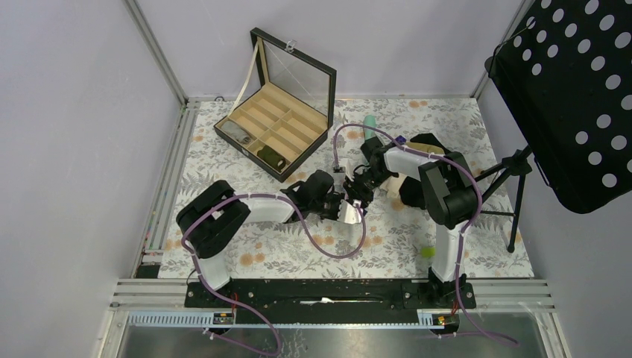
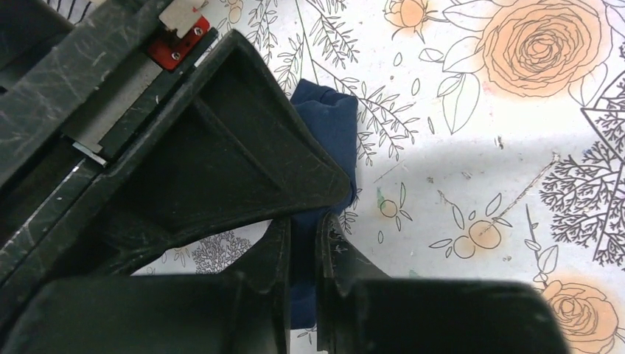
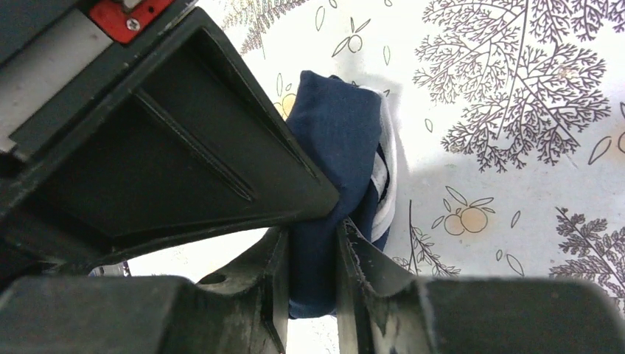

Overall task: Roll the underwear
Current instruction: Roll the underwear to the center of the board.

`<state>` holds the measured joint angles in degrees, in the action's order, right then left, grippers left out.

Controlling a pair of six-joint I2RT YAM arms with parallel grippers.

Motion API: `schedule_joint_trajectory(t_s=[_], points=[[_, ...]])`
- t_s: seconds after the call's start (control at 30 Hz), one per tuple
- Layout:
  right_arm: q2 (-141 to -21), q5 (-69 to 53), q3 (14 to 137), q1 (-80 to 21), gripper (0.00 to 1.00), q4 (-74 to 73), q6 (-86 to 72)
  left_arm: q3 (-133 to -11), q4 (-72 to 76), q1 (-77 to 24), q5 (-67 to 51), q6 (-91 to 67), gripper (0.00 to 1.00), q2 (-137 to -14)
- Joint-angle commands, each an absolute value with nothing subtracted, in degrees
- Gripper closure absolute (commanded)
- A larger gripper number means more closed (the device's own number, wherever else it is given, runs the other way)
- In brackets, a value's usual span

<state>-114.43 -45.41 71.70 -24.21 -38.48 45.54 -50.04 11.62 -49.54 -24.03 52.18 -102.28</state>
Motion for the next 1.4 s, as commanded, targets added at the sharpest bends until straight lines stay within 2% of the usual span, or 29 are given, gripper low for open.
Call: schedule_joint_trajectory(t_s=[0.0,0.1,0.13,0.17,0.2,0.23,0.4,0.6,0.67,0.73,0.97,1.03,1.1,1.13,1.17,1.2,1.27,1.3,1.37], points=[[-115.17,-33.85,71.23,-22.90,0.67,-41.72,46.53,-52.44,5.52,-49.71,-24.45,53.77,1.00,-101.96],[-112.77,-34.58,79.16,-21.36,0.52,-47.09,43.74,-53.95,0.67,-49.30,-22.78,49.85,1.00,-101.56],[-112.61,-35.24,82.80,-20.98,0.37,-50.01,42.80,-55.04,-2.76,-49.04,-22.60,48.23,1.00,-101.60],[-112.39,-35.66,86.46,-20.53,0.08,-52.75,41.57,-55.66,-5.68,-48.78,-22.27,46.90,1.00,-101.56],[-111.65,-35.83,88.93,-20.22,0.01,-54.33,40.47,-55.79,-7.86,-48.66,-21.39,45.84,1.00,-101.41],[-110.14,-35.38,90.56,-20.03,0.01,-54.42,39.39,-55.79,-9.44,-48.63,-20.32,44.87,1.00,-101.24],[-99.05,-26.51,89.10,-17.76,0.00,-42.28,29.95,-57.97,-18.94,-47.87,-17.59,38.67,1.00,-100.78],[-87.97,-23.52,74.42,-8.09,0.00,-26.03,16.91,-65.77,-32.10,-45.50,-28.80,30.82,1.00,-106.24],[-85.21,-31.87,68.91,-4.95,0.00,-25.08,18.32,-67.94,-34.87,-44.92,-32.20,28.35,1.00,-109.52],[-81.90,-34.59,64.98,-4.63,0.00,-25.80,20.48,-70.58,-37.39,-44.19,-35.39,25.52,1.00,-113.42],[-58.57,-24.48,46.93,-6.25,0.01,-12.94,24.74,-75.97,-38.61,-39.68,-45.13,17.65,1.00,-121.83],[-55.51,-28.95,42.28,-6.27,0.00,-13.44,28.48,-77.38,-39.13,-39.03,-45.49,17.53,1.00,-123.44],[-55.68,-35.83,40.35,-6.32,0.00,-20.12,34.90,-78.85,-40.07,-38.63,-45.72,17.59,0.99,-125.10],[-56.54,-39.27,40.24,-6.52,0.02,-25.30,40.69,-79.66,-40.40,-38.45,-45.82,17.51,0.99,-125.74],[-57.64,-41.74,40.04,-7.34,0.11,-29.41,45.36,-80.49,-40.88,-38.35,-46.11,17.68,0.99,-126.49],[-58.71,-41.96,39.52,-8.81,0.25,-31.80,48.60,-81.21,-41.42,-38.20,-46.45,17.81,0.99,-127.13],[-60.27,-38.24,38.78,-14.63,0.44,-30.10,50.73,-82.65,-42.45,-37.98,-47.19,18.07,0.99,-128.26],[-60.77,-36.65,38.97,-17.50,0.51,-28.26,51.13,-83.35,-43.13,-37.89,-47.71,18.29,0.99,-128.71],[-61.09,-34.83,39.60,-22.50,0.57,-23.38,51.68,-84.59,-44.87,-37.65,-49.10,18.60,0.99,-130.01]])
